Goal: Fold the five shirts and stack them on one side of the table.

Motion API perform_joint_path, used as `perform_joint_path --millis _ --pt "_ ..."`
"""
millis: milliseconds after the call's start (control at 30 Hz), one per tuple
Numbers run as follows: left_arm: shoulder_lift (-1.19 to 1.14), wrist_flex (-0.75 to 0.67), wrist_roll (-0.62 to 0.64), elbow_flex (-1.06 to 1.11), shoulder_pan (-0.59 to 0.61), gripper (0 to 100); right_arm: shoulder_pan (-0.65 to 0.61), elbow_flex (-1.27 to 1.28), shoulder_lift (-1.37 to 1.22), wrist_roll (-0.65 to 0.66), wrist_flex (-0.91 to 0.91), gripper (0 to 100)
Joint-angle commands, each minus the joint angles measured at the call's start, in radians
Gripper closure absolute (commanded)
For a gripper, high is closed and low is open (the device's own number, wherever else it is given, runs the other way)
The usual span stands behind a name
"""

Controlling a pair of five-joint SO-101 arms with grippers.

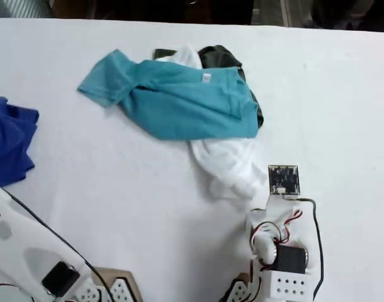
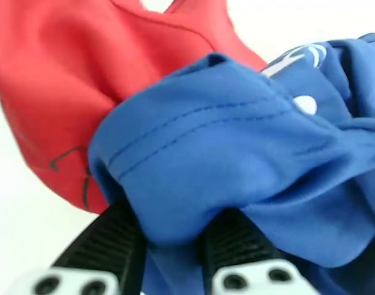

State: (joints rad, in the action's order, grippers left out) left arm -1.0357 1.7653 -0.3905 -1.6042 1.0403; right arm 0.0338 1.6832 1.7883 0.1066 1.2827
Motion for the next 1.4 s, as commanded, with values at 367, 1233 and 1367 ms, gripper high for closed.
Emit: perform_joint_path --millis 367,1233,1367 --pt "0.072 0.020 0.114 -0.047 -0.315 66 -0.001 0.009 0.010 -0.009 -0.016 97.7" --pt "0.068 -0.394 0.344 0.682 -1.049 67 -0.001 0.009 0.010 -0.009 -0.016 97.7" --pt "0.074 -0.390 0.163 0.690 -0.990 93 -0.001 0.009 0.010 -0.009 -0.016 97.7"
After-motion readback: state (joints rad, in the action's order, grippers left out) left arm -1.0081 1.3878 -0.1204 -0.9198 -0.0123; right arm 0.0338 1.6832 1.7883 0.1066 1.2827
